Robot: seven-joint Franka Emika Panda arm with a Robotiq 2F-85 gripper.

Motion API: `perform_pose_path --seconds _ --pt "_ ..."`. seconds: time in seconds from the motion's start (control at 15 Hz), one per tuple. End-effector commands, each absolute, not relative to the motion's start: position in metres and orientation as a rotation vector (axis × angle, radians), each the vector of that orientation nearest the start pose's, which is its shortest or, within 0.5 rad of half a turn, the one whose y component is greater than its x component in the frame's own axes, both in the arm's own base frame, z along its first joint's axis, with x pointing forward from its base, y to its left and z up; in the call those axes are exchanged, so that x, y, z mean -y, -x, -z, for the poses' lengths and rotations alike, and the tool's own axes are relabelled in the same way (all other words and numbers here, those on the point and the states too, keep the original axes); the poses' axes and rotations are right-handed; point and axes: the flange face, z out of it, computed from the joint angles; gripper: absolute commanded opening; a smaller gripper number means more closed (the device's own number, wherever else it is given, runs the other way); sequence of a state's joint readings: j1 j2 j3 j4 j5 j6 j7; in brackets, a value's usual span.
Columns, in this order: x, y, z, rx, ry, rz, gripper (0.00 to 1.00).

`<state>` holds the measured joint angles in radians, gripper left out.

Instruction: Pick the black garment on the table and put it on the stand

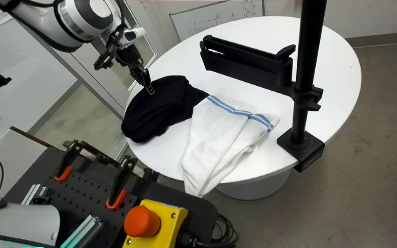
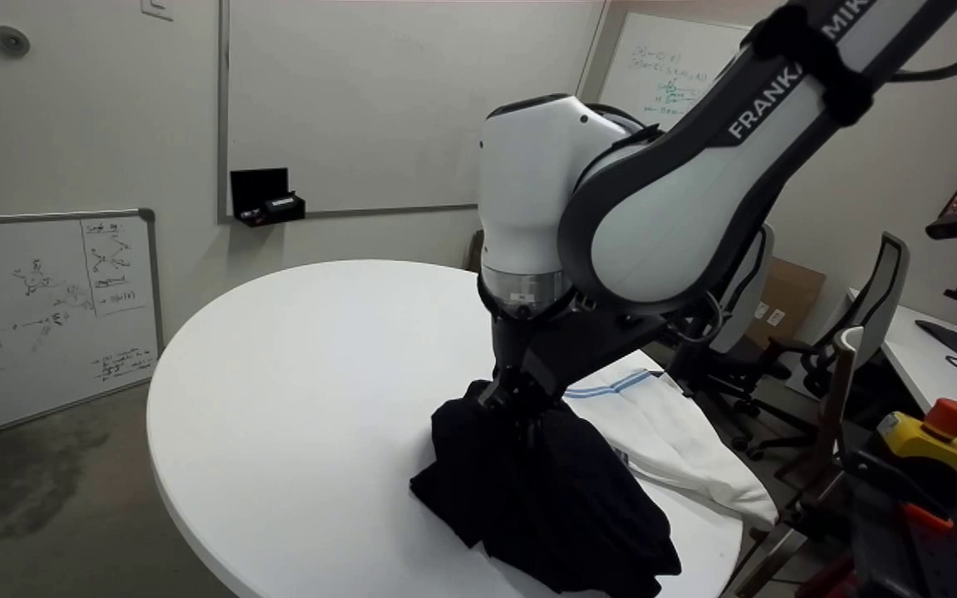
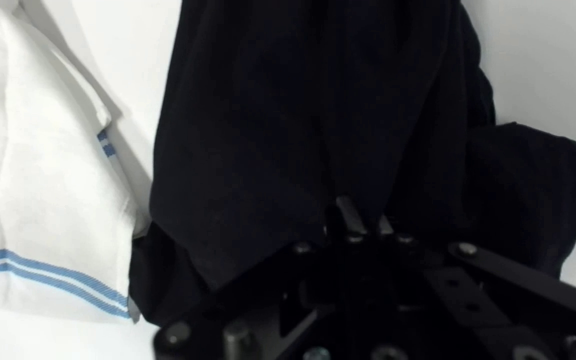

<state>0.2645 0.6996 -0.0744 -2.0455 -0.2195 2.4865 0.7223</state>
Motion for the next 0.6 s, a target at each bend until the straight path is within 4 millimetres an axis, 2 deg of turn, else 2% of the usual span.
perform_pose_path --seconds 0.0,0.53 --pt "-0.087 -0.528 -0.125 -0.597 3.282 -0.204 0.01" --pt "-0.061 -0.498 -0.233 -0.651 3.18 0.076 0.01"
